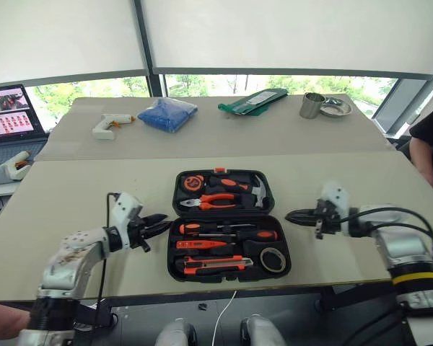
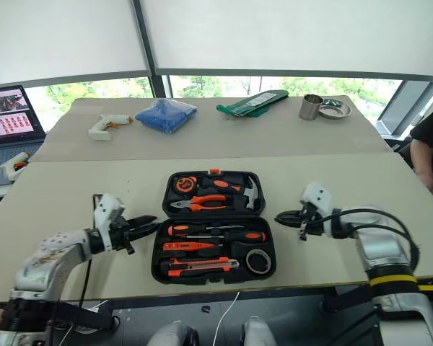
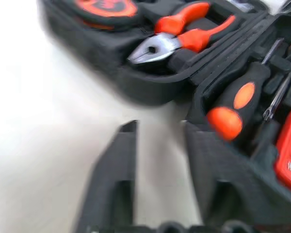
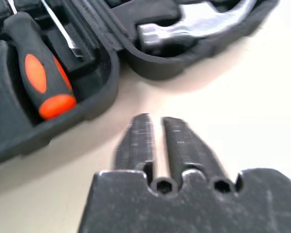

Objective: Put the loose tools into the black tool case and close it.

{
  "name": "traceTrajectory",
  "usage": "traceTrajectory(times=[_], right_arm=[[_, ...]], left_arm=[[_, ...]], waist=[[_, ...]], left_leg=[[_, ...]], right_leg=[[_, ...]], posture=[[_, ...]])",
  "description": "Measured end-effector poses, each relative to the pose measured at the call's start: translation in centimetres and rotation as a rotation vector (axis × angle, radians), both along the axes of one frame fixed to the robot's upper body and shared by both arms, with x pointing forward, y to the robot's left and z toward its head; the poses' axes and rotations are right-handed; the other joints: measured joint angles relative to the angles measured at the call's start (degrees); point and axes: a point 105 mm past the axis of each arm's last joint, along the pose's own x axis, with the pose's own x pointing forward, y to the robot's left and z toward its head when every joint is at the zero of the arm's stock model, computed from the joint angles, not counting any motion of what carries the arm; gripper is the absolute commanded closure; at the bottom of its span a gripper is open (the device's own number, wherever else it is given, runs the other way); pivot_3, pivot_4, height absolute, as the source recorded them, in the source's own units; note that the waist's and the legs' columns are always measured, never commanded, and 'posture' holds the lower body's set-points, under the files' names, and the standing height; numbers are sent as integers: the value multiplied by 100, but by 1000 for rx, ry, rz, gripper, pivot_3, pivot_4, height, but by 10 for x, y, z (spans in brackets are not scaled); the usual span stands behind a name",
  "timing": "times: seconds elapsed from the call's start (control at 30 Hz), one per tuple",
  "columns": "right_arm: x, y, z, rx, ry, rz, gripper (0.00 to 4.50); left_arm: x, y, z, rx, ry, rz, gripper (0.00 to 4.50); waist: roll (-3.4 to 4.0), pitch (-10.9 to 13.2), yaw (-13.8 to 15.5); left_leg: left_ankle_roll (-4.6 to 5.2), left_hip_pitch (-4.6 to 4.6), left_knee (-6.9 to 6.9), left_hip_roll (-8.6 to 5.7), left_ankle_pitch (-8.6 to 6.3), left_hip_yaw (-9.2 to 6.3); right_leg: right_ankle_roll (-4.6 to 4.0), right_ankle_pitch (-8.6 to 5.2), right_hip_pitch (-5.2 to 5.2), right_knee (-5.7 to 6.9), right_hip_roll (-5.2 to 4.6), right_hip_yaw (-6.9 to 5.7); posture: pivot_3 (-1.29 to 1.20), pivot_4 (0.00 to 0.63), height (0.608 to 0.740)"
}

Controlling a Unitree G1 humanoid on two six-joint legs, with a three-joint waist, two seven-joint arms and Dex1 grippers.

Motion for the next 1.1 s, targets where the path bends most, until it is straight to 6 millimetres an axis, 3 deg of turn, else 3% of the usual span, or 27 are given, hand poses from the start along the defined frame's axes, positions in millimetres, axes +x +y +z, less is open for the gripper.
traceTrajectory(times=[0.13,0.27,0.33,0.43,0.5,0.63,0.73,0.9,1.1], right_arm=[[-16,-20,-1,10,40,-57,1297],[-26,-44,-5,-22,60,-181,50],[-25,-56,-6,-38,60,-279,50],[-21,-55,-1,12,75,-362,50],[-10,-46,9,75,85,-397,50],[22,-10,53,174,115,-395,50],[37,11,66,190,225,-413,50],[51,44,53,156,415,-437,50],[62,48,31,99,491,-505,50]], left_arm=[[-4,35,13,-15,88,130,106],[-7,59,29,9,109,215,0],[-7,67,32,15,101,255,0],[-4,71,30,5,101,290,0],[4,61,36,-33,95,265,0],[30,20,58,-72,107,152,0],[42,-6,54,-61,188,104,0],[62,-40,45,-48,269,79,0],[70,-44,36,-28,310,103,0]], waist=[[-1,1,15],[-3,2,24],[-3,2,21],[-6,4,-3],[-17,10,-9],[-20,12,0],[-21,12,-2],[-22,12,0],[-22,12,-3]], left_leg=[[0,1,2,-3,1,1],[0,3,2,-4,1,3],[-1,6,2,-4,2,5],[-6,13,1,-2,5,6],[-9,12,2,-1,15,6],[-2,7,-1,-11,42,4],[-1,5,-1,-17,42,2],[3,-31,-5,-21,40,0],[11,-65,-6,-27,34,-1]], right_leg=[[3,-2,0,-1,-2,4],[3,-3,1,-2,-4,8],[2,-3,0,-1,-3,12],[-2,-1,1,2,4,19],[-15,8,-2,2,5,20],[-25,15,-2,-3,5,20],[-18,35,-2,-2,7,20],[-14,34,-24,-8,6,6],[1,34,-36,-8,0,-3]], posture=[[0,150,740],[0,150,740],[0,150,740],[0,150,740],[0,150,740],[0,150,740],[0,150,740],[0,150,740],[0,150,740]])
